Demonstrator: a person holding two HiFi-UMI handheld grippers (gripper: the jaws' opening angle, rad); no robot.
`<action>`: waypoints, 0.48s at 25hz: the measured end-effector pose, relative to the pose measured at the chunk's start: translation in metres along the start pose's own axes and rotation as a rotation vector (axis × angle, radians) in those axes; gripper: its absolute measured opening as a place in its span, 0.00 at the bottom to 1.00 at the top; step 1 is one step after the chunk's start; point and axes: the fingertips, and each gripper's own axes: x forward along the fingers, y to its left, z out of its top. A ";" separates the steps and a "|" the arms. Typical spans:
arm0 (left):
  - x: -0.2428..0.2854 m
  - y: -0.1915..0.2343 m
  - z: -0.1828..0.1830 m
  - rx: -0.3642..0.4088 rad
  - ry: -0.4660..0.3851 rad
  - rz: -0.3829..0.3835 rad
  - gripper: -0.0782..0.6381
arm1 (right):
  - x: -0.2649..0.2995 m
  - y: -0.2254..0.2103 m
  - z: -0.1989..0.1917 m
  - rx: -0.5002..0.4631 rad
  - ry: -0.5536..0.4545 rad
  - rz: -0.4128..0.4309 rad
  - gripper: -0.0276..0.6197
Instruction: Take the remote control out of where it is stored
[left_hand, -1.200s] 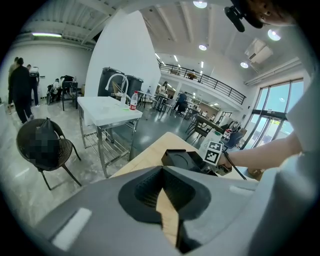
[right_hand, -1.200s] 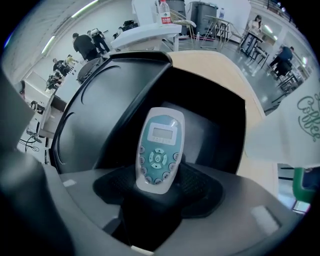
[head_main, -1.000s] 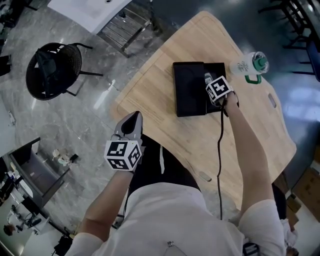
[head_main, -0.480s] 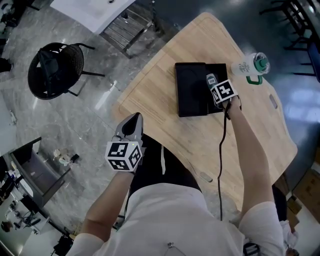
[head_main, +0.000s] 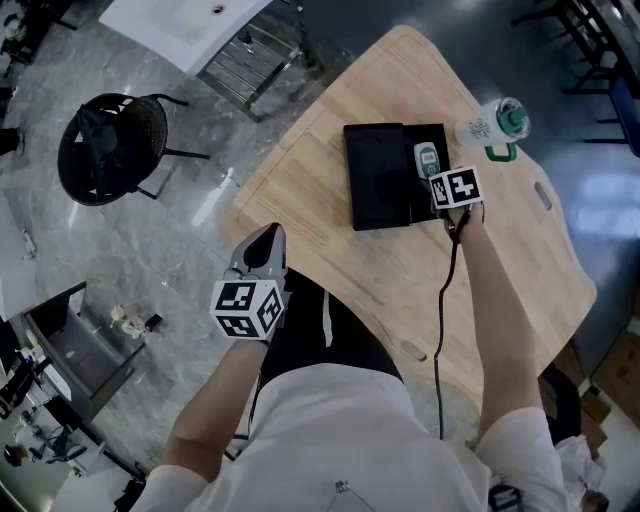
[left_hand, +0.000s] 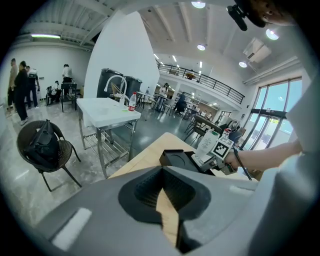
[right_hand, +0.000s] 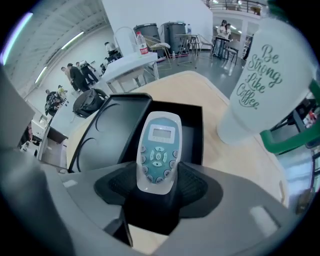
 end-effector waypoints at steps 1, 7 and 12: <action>-0.001 -0.003 0.003 0.009 -0.004 -0.005 0.11 | -0.007 0.002 0.002 0.011 -0.024 0.002 0.48; -0.004 -0.032 0.036 0.086 -0.036 -0.064 0.11 | -0.066 0.013 0.005 0.112 -0.176 0.024 0.48; -0.015 -0.069 0.074 0.148 -0.078 -0.122 0.11 | -0.147 0.039 0.011 0.172 -0.348 0.051 0.48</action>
